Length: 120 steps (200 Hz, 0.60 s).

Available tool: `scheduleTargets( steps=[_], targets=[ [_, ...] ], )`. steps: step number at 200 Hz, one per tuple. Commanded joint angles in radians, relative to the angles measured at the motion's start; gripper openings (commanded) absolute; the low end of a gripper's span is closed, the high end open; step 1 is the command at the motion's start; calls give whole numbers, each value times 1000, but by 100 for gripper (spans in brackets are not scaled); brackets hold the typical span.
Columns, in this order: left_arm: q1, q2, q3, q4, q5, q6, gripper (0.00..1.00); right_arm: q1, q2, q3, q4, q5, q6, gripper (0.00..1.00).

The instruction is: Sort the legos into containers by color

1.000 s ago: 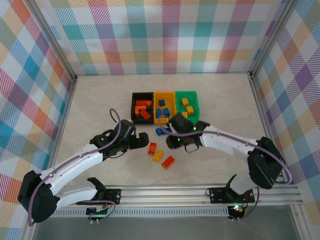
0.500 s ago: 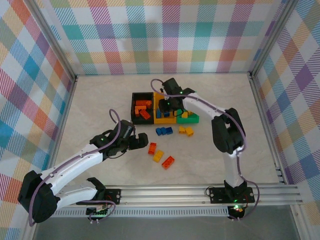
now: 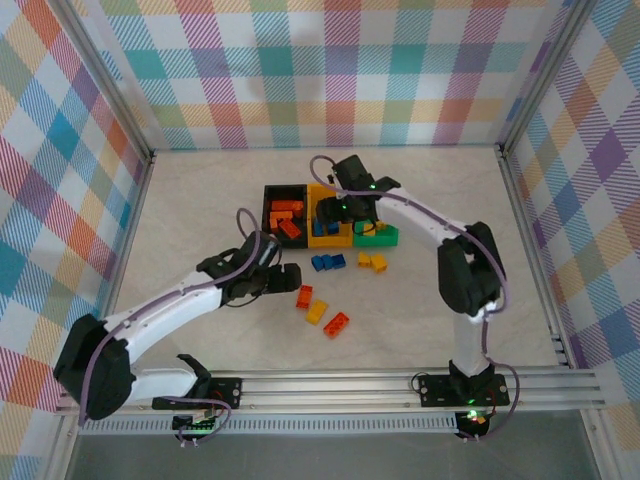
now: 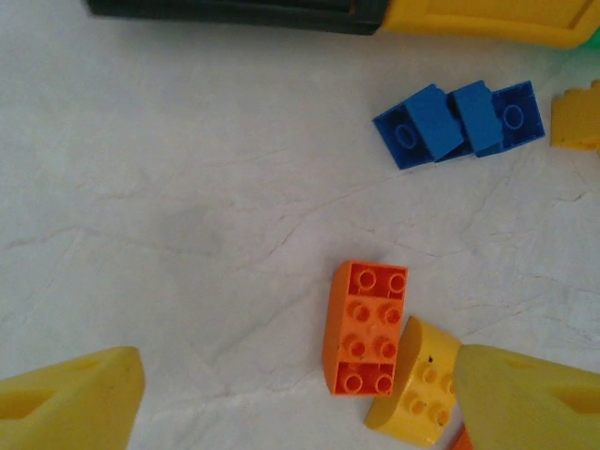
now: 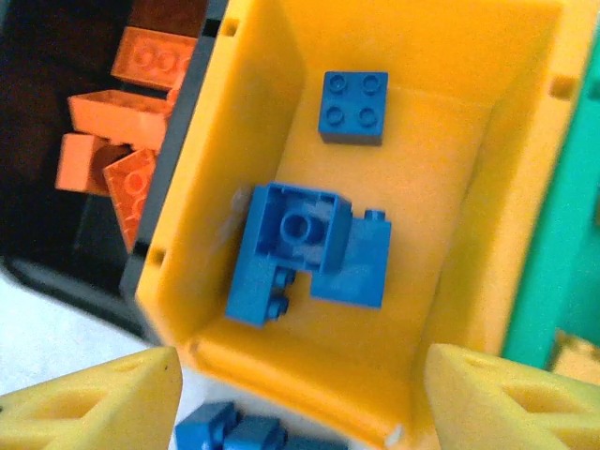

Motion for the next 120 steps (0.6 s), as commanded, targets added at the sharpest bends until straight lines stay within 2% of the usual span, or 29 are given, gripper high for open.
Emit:
scheduleTargets(
  steps=[1, 30, 91, 120],
  targets=[
    [2, 105, 76, 45, 29, 61, 78, 2, -134, -127, 85, -27, 47, 70],
    [-25, 244, 152, 89, 26, 69, 68, 1, -269, -305, 136, -35, 83, 70],
    [-46, 470, 328, 92, -9, 105, 75, 1, -438, -493, 171, -29, 118, 70],
    [-45, 544, 375, 51, -67, 119, 71, 1, -466, -524, 176, -25, 123, 70]
  ],
)
